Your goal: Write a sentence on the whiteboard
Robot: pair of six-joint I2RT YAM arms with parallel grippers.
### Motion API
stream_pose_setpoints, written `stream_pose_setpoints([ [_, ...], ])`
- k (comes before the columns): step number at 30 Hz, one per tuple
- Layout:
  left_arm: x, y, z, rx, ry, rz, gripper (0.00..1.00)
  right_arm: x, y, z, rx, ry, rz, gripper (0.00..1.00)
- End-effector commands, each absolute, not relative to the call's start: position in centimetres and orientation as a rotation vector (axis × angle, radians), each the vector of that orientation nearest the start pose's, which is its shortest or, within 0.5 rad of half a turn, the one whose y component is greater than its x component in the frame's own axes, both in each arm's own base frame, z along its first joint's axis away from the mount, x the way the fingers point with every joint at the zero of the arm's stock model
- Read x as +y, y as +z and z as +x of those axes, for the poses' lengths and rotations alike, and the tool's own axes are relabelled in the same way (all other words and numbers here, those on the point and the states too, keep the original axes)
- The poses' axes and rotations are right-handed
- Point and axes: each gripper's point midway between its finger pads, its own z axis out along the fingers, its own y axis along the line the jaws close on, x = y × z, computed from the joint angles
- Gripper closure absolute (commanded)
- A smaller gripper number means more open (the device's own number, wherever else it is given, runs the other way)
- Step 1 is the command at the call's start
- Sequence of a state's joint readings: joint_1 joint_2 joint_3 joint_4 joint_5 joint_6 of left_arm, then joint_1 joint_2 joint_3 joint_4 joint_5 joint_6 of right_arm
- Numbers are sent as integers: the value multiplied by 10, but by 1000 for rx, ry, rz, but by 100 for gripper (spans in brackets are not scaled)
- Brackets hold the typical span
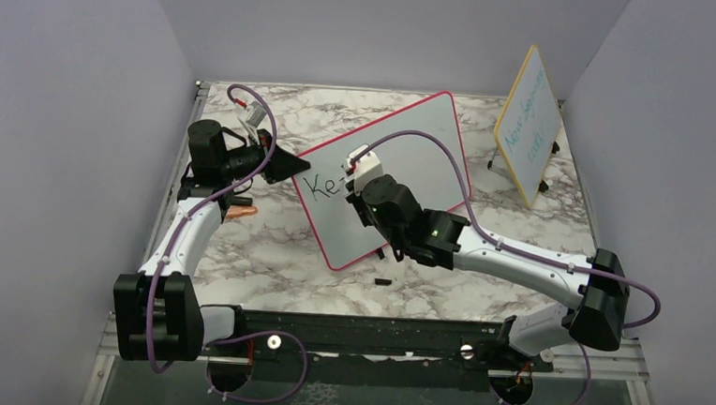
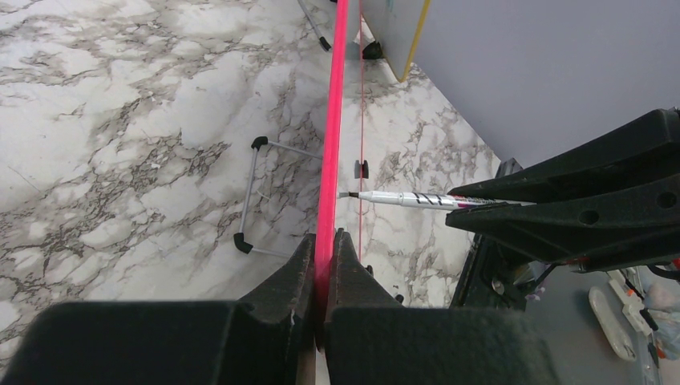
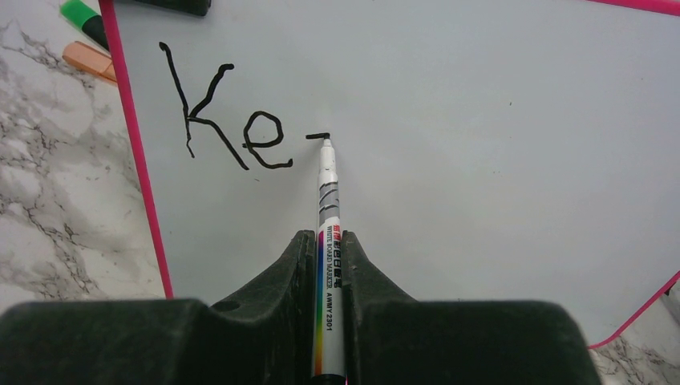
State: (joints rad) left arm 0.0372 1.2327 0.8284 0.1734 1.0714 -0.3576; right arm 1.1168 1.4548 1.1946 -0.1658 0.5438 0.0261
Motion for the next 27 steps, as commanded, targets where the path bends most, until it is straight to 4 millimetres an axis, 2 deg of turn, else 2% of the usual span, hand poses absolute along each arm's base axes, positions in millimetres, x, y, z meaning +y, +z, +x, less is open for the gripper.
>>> stream_pose_setpoints([
  [1,-151,232,322,1817,-1154,458,100,335,245,279,1805,173,-631,100],
  [18,-151,232,322,1820,-1157,456,100,346,260,281,1755,223,-625,99],
  [27,-151,232,322,1820,-1157,456,100,354,264,278,1728,258,-679,100],
])
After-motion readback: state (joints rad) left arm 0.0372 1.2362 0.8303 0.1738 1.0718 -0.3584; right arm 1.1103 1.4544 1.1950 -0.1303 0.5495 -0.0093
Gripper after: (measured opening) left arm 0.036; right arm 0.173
